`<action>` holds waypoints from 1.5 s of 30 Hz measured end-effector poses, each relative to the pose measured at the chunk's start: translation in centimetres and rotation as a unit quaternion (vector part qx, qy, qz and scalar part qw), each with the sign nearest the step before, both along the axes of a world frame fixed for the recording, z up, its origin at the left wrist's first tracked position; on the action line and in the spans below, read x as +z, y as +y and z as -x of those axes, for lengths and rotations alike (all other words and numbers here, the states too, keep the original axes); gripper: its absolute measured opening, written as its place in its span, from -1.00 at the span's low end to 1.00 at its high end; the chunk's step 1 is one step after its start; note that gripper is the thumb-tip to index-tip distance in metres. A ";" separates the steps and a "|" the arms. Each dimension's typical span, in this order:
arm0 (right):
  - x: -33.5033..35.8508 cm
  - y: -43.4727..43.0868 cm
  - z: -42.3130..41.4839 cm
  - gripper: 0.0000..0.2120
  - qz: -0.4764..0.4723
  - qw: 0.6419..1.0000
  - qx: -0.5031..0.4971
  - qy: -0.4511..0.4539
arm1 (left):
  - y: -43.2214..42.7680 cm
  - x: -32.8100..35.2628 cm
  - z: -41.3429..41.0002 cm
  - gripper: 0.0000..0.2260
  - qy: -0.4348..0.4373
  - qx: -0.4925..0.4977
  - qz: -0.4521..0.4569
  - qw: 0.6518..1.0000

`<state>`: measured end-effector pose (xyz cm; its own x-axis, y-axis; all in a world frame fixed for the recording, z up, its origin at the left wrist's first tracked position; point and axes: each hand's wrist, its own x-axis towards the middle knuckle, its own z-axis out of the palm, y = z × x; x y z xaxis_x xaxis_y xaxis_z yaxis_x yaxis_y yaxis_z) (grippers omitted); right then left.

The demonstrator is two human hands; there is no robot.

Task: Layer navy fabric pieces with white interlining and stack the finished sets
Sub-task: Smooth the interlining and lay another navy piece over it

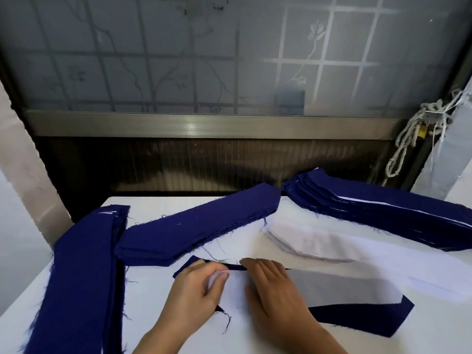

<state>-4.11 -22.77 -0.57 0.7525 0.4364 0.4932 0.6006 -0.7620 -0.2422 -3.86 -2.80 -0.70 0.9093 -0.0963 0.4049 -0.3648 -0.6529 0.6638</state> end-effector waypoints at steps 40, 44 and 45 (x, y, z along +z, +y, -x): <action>1.5 -14.7 3.5 -0.63 -0.131 0.853 -0.491 0.120 | 0.9 0.7 -0.6 -0.82 0.075 0.288 -0.078 0.951; 1.5 -14.5 3.4 -0.62 -0.120 0.851 -0.499 0.114 | 0.8 0.7 -0.5 -0.83 0.078 0.295 -0.079 0.949; 1.5 -14.5 3.3 -0.62 -0.118 0.851 -0.499 0.113 | 0.8 0.7 -0.5 -0.83 0.078 0.296 -0.078 0.949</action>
<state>-7.42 -37.31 0.94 0.7780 -0.5665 0.2719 -0.3989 -0.7796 -0.4828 -3.41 -1.99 0.01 0.8703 0.4022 0.2841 0.1909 -0.8074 0.5583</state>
